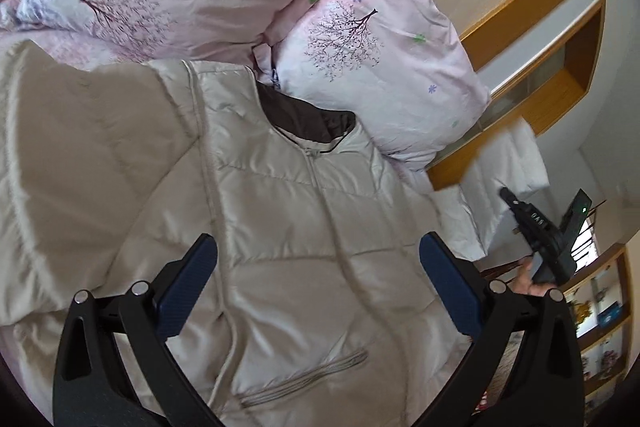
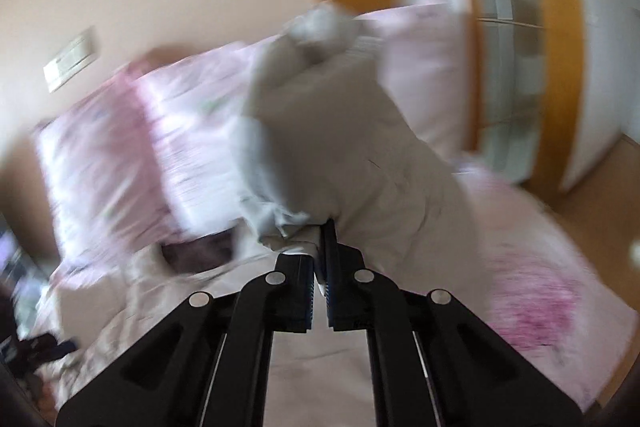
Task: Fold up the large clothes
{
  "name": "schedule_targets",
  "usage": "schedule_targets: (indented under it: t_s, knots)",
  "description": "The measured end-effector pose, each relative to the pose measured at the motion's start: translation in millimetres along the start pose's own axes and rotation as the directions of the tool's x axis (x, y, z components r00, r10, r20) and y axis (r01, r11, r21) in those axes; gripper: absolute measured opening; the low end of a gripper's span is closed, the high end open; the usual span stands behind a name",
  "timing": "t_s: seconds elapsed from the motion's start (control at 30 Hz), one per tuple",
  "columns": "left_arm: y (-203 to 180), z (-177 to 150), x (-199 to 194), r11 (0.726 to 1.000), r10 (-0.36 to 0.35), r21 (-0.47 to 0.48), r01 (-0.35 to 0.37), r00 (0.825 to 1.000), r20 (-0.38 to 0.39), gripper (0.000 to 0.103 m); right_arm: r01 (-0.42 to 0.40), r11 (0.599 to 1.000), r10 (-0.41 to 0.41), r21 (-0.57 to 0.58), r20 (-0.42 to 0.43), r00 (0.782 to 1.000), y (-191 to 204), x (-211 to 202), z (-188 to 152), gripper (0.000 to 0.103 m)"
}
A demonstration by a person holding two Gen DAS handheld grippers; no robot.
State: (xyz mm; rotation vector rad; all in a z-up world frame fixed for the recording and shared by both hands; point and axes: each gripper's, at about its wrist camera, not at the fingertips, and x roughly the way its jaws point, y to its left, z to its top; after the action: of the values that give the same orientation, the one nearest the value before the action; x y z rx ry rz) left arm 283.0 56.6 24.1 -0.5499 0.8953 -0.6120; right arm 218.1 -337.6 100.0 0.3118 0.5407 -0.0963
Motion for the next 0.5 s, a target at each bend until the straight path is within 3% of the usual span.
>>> schedule_targets:
  t_s: [0.13,0.2,0.33,0.43,0.5]
  knots:
    - [9,7,20,0.994,-0.049,-0.105,0.043,0.997,-0.051,0.101,-0.164,0.983,0.151,-0.082,-0.147,0.978,57,35,-26,0.004]
    - [10,8,30,0.992,-0.054,-0.121,0.045,0.996,-0.070,0.100,-0.202,0.972,0.169,-0.120,-0.236,0.957,84,56,-44,0.004]
    - [5,9,54,0.987,-0.069,-0.154,0.048,0.989,-0.132,0.100,-0.227,0.945,0.105,-0.235,-0.439,0.892,122,95,-89,0.011]
    - [0,11,68,0.985,-0.062,-0.166,0.034,0.984,-0.165,0.100,-0.197,0.914,0.010,-0.356,-0.464,0.886,134,96,-108,0.016]
    - [-2,11,77,0.985,-0.044,-0.171,0.012,0.982,-0.183,0.100,-0.199,0.905,0.007,-0.376,-0.456,0.890,135,87,-107,0.032]
